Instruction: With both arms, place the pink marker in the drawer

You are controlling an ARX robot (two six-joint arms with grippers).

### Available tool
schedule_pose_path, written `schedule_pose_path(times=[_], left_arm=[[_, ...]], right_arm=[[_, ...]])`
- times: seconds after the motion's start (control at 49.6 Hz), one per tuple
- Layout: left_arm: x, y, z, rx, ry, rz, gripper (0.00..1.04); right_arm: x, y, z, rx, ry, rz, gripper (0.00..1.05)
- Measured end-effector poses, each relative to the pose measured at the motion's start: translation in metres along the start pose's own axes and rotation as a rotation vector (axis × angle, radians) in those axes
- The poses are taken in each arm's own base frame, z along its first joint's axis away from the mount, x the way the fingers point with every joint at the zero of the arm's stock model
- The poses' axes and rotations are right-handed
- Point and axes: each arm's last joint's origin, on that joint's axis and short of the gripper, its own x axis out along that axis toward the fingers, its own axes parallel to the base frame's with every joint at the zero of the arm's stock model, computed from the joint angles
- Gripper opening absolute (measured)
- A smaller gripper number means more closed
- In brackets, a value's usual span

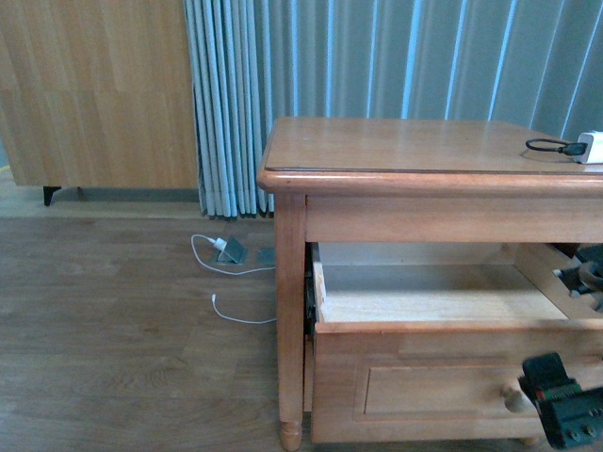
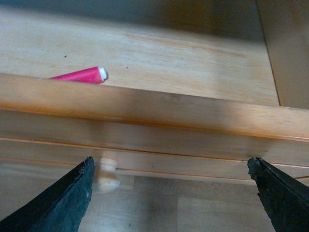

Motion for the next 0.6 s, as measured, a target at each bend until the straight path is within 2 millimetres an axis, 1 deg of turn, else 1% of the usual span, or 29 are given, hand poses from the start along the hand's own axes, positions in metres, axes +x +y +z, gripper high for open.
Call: schedule_pose_path(times=[0.181,0.322,0.483,0.604], left_arm=[[0.0,0.0,0.0,0.0,0.0,0.0,0.99],[0.0,0.0,0.0,0.0,0.0,0.0,0.99],[0.0,0.0,0.0,0.0,0.0,0.0,0.99],[0.0,0.0,0.0,0.0,0.0,0.0,0.99]], right_arm=[[0.029,-0.001,0.01,0.032,-0.06,-0.041,0.96],[0.047,0.0,0.02,0.054,-0.12,-0.055,0.96],[0.061,0.002,0.029,0.062,-0.168,-0.062,0.96],[0.071,0.005,0.032,0.062,-0.181,-0.063,0.96]])
